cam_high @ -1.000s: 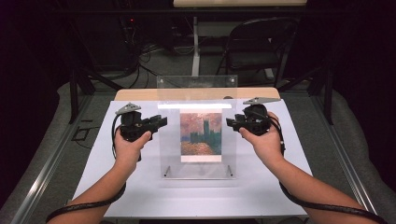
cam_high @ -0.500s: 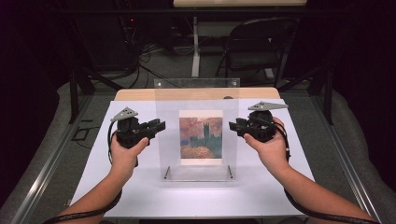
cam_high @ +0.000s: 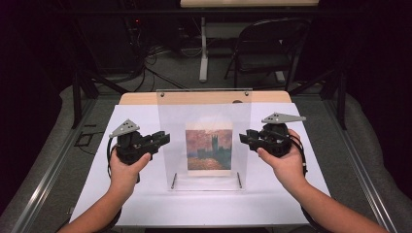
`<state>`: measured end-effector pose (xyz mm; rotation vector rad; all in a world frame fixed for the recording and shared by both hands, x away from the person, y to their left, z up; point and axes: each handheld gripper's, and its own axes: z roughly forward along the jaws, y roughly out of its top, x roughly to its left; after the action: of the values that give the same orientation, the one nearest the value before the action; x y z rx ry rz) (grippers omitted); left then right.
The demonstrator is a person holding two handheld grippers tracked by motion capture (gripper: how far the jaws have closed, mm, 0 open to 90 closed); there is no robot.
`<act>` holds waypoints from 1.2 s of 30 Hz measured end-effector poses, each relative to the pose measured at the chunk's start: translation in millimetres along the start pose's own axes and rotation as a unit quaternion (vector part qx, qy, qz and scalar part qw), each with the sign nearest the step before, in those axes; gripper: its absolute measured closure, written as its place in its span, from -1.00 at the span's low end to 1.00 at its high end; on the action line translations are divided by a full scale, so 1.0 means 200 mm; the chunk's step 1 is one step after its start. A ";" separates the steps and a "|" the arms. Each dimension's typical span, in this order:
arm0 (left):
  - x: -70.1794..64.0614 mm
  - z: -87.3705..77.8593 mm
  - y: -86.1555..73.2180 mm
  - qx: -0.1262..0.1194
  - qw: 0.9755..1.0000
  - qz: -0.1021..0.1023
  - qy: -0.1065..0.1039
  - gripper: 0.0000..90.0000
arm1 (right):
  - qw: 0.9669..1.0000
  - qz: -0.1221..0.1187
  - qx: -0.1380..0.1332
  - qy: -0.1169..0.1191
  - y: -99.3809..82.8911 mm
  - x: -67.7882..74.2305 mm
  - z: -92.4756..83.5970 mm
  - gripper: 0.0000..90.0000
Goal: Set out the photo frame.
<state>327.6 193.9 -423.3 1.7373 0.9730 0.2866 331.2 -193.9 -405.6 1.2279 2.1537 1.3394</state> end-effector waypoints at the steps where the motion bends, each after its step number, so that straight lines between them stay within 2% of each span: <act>1: 0.00 -0.01 0.00 0.001 1.000 0.002 -0.001 0.57 | 1.000 0.000 0.000 0.001 0.00 0.01 -0.01 0.45; 9: -0.04 -0.06 -0.04 0.002 1.000 0.011 -0.014 0.58 | 1.000 -0.004 -0.002 0.013 -0.04 0.04 -0.06 0.47; 14: -0.07 -0.09 -0.06 0.002 1.000 0.017 -0.015 0.57 | 1.000 -0.013 -0.006 0.015 -0.07 0.06 -0.09 0.46; 24: -0.10 -0.13 -0.09 0.001 1.000 0.024 -0.019 0.54 | 1.000 -0.011 -0.007 0.026 -0.10 0.10 -0.13 0.45; 36: -0.09 -0.13 -0.09 0.006 1.000 0.021 -0.020 0.49 | 0.999 -0.009 -0.009 0.034 -0.11 0.09 -0.13 0.40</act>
<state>291.9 200.4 -424.9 1.7696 0.9129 0.2732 294.3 -198.8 -407.8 1.1684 2.1876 1.4089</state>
